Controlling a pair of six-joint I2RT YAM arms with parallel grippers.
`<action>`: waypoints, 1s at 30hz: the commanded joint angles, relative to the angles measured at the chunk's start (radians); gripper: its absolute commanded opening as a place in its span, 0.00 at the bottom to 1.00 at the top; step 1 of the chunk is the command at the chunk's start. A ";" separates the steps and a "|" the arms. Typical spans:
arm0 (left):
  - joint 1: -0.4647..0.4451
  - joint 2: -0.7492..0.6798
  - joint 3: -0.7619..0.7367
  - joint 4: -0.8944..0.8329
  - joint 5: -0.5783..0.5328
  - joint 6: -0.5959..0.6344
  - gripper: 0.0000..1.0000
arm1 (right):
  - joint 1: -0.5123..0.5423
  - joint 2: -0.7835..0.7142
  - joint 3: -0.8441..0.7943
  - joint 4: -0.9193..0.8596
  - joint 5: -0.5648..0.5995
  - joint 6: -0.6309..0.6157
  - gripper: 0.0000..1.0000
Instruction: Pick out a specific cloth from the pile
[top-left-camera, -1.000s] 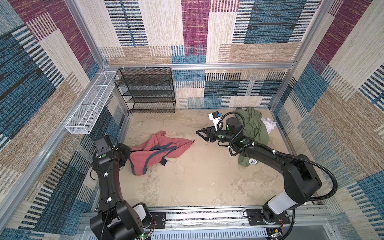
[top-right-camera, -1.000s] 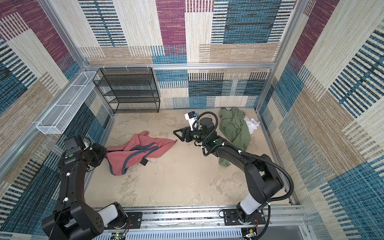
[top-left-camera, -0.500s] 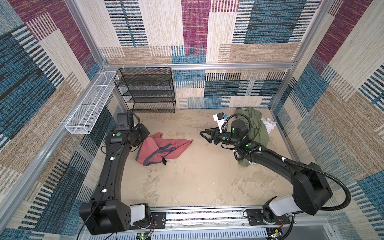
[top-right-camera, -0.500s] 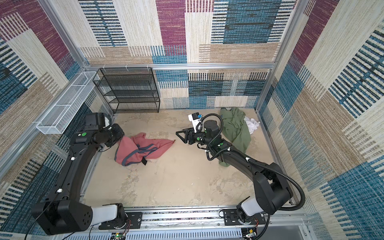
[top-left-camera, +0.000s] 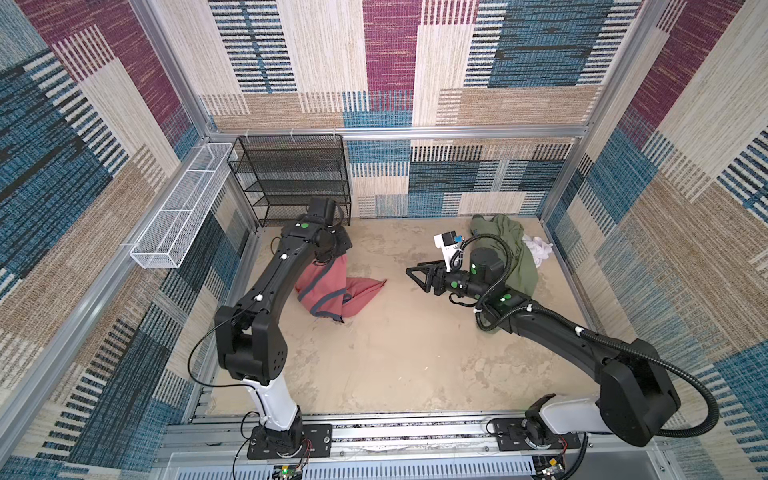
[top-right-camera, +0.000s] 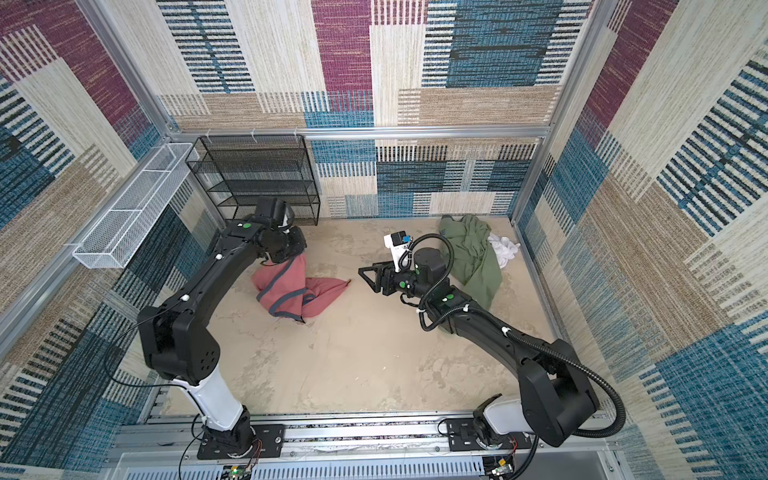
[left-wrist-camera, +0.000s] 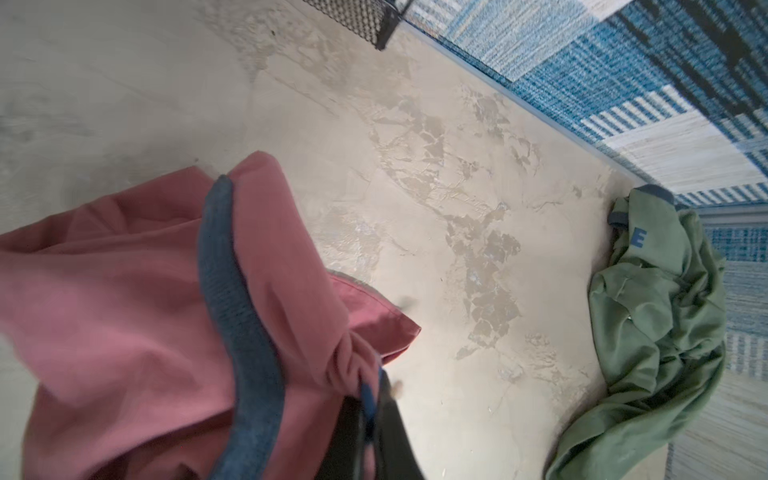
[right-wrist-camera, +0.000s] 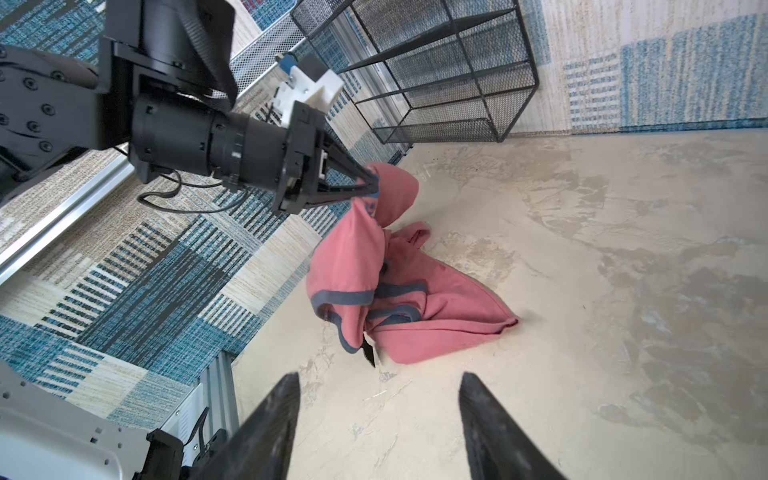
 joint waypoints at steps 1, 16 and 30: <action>-0.039 0.069 0.025 0.034 0.006 0.004 0.00 | -0.001 -0.016 -0.013 -0.010 0.027 0.002 0.64; -0.138 0.251 -0.082 0.237 0.107 -0.072 0.30 | -0.001 -0.041 -0.067 -0.028 0.057 0.009 0.64; -0.123 -0.062 -0.253 0.079 -0.061 0.067 0.60 | -0.001 -0.067 -0.042 -0.070 0.052 0.004 0.64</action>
